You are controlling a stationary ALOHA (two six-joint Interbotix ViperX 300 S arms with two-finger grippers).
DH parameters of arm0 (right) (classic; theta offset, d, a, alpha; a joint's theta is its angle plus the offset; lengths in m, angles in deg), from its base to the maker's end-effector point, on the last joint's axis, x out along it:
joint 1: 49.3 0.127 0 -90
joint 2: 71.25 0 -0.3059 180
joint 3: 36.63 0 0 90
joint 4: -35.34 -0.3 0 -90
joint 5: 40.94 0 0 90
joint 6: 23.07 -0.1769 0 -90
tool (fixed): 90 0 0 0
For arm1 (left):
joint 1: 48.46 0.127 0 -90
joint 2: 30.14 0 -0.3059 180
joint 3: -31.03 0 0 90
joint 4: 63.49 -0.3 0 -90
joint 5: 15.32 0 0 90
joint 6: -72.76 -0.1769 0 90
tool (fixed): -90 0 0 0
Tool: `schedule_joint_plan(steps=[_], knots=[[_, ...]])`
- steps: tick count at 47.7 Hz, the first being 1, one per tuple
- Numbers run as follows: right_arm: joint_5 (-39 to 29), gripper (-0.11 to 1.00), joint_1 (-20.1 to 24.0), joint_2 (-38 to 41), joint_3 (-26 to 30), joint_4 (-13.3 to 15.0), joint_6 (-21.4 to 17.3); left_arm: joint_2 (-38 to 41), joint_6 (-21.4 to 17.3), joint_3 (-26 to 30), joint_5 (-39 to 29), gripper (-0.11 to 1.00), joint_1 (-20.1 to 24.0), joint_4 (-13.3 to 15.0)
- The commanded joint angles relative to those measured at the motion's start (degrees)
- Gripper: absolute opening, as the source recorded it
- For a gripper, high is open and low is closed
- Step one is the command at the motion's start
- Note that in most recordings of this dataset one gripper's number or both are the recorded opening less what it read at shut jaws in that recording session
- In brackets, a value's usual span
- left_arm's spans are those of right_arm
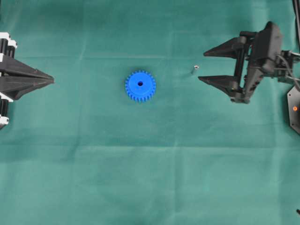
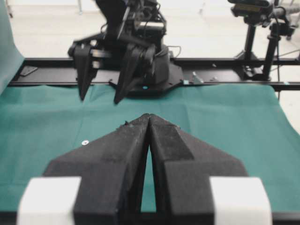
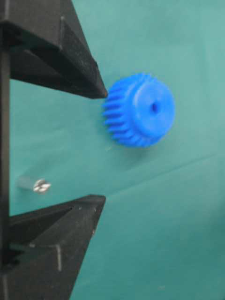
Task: Insert the shaft placed at a random location into the center hole of the medium gear at another random location.
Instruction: 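Open the right gripper and move it left toward the silver shaft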
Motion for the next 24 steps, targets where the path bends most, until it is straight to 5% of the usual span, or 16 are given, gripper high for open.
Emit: schedule_joint_plan(steps=[1,24], knots=[[2.11,0.85,-0.62,2.81,1.23,-0.35,-0.18,0.44,0.09,1.14,0.00,0.00,-0.18,-0.18],[5.54,0.84,-1.67,13.18,1.85,-1.49,-0.18,0.44,0.00,1.14,-0.09,0.00,-0.18,-0.18]])
